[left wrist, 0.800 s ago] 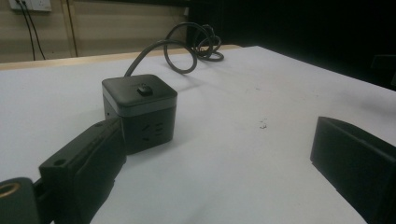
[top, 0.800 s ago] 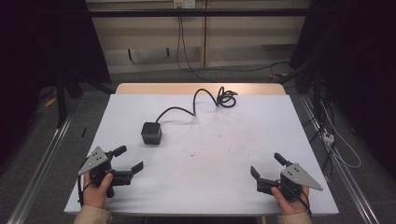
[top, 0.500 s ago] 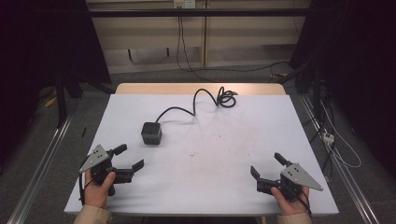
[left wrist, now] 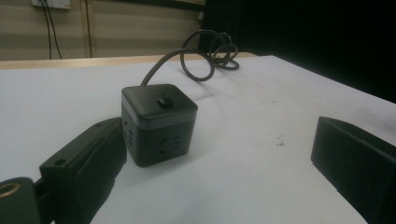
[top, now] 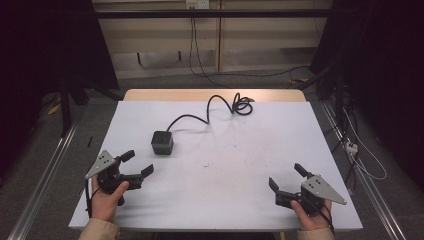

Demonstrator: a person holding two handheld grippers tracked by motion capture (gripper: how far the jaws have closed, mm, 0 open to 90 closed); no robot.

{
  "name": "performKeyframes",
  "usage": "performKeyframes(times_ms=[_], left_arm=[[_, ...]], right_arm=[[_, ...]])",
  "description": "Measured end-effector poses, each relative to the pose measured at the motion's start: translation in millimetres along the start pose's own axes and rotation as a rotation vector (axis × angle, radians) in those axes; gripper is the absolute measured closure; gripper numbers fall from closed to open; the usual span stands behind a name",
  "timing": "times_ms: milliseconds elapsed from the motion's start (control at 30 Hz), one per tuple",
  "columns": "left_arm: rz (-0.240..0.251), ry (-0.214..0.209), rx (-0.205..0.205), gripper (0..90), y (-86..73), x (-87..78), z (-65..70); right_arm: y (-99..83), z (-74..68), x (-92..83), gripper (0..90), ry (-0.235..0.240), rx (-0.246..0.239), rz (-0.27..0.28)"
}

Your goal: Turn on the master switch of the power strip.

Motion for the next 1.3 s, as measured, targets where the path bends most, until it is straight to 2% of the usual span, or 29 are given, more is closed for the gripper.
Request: performKeyframes(times_ms=[267,533,733,867,1167,1300], left_arm=[[0.000,0.005,-0.017,3.1,2.9,3.2,-4.5],[-0.016,0.012,0.000,3.9,3.8,5.4,-4.1],[-0.004,0.019,-0.020,4.0,5.7,5.6,-5.8],[-0.005,0.028,-0.004,4.1,8.7,6.7,-6.7],[-0.006,0.031,-0.002,4.4,9.1,8.1,-6.7],[-0.004,0.049,-0.007,4.4,9.9,8.0,-9.3]], right_arm=[[0.4,0.0,1.0,2.8,0.006,-0.003,0.002],[2.0,-0.7,2.4,2.9,0.010,-0.003,0.006],[2.3,-3.4,3.5,2.9,0.010,-0.005,0.004],[2.0,-2.8,3.8,2.9,0.011,-0.005,0.004],[4.1,-4.6,5.0,3.0,0.009,-0.004,0.006],[3.6,-4.6,7.1,3.0,0.013,-0.009,0.003]])
Point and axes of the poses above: each handheld gripper's, and its own axes: x roughly forward along the jaws, y roughly out of its top, z roughly to its right, the point moved 2 cm from there along x, roughly forward along the jaws, and after that the axes turned 14 degrees about -z, right-handed, at the moved point
